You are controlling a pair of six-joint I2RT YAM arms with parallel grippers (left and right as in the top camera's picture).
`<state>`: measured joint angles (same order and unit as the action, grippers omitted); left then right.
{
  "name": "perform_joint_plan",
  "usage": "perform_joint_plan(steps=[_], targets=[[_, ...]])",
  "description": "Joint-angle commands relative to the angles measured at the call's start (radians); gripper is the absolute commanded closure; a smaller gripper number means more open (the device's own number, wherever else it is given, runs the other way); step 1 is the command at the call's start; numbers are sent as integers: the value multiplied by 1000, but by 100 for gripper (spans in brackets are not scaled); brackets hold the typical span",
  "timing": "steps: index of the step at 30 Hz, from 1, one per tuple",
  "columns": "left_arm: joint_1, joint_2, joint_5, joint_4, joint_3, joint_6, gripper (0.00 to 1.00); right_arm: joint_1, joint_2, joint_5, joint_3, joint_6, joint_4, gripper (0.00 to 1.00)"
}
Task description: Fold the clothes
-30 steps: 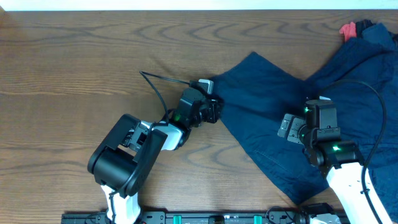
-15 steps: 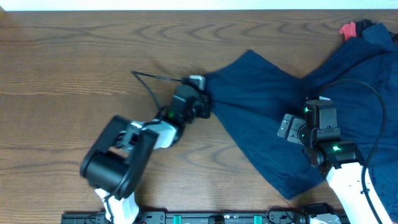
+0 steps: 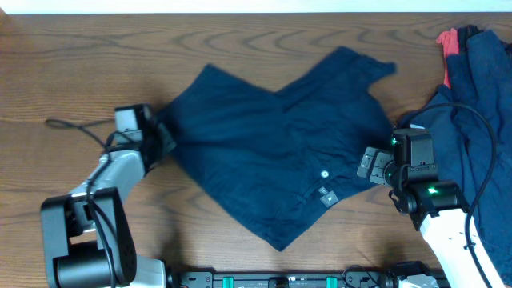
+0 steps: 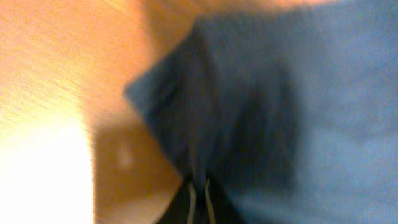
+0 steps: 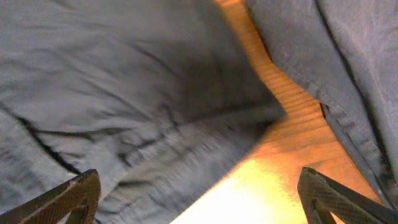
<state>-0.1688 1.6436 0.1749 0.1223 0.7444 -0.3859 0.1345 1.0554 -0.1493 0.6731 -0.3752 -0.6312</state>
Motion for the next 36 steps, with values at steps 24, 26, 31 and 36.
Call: perform_joint_plan(steps=[24,26,31,36], targets=[[-86,-10,0,515,-4,6,94,-10,344,-60,-4,-208,184,14],[-86,-10,0,529,-4,6,94,-10,395,-59,-4,-209,218,15],[-86,-10,0,533,-4,7,94,-10,510,-14,-4,-215,294,14],[-86,-11,35,439,-4,11,94,-10,533,2,-4,-210,289,37]])
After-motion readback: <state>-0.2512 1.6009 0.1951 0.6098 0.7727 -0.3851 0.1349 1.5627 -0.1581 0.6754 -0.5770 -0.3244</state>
